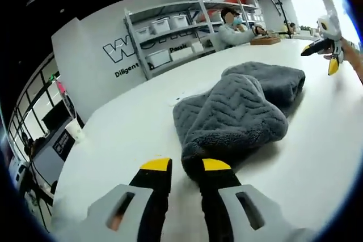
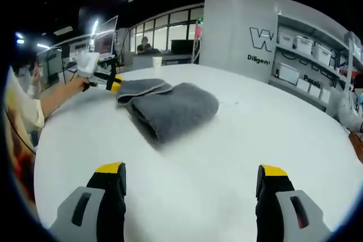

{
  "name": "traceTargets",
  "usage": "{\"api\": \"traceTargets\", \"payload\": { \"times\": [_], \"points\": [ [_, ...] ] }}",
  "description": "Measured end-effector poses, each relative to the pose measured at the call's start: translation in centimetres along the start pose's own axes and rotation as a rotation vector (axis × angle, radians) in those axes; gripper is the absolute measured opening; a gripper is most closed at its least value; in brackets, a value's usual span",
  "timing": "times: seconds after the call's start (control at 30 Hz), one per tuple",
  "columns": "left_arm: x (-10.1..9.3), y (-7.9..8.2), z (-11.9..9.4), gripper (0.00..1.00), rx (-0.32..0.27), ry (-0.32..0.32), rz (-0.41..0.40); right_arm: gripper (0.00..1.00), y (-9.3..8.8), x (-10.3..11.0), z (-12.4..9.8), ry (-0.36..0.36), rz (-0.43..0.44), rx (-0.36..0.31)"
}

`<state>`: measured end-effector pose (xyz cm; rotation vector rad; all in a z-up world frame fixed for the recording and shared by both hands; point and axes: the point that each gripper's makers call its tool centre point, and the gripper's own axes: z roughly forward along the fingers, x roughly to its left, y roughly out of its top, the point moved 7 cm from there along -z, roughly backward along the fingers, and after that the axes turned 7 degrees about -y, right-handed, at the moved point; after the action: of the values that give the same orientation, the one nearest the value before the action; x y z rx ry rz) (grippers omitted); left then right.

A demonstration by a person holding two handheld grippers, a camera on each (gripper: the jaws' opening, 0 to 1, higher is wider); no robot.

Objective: Open the folded towel by lifting each exposed corner and separating the folded layers until the towel lies flat within the target outline without major curled edges

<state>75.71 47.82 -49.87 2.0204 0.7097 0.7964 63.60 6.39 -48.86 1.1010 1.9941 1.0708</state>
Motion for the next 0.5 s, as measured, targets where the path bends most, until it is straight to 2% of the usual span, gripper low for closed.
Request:
{"api": "traceTargets", "payload": {
  "times": [0.03,0.1,0.17,0.27,0.37,0.5],
  "points": [
    [0.0,0.1,-0.2,0.31,-0.005,-0.001,0.004,0.95,0.0,0.0,0.0,0.0,-0.001,0.001],
    [-0.3,0.7,-0.7,0.41,-0.045,-0.045,-0.024,0.95,0.0,0.1,0.0,0.001,-0.003,0.004],
    [-0.6,1.2,-0.9,0.45,-0.087,-0.074,-0.025,0.95,-0.1,0.1,0.1,0.002,-0.005,0.006],
    [-1.6,2.3,-1.7,0.55,-0.144,-0.103,0.059,0.95,-0.1,0.1,0.1,0.001,-0.005,0.009],
    [-2.8,3.0,-2.3,0.71,-0.147,-0.114,0.105,0.95,-0.1,0.1,0.1,-0.001,-0.002,0.009],
    [-4.3,4.1,-2.3,0.73,-0.188,-0.166,0.13,0.95,0.0,0.2,0.0,-0.003,-0.011,0.011]
  ]
}}
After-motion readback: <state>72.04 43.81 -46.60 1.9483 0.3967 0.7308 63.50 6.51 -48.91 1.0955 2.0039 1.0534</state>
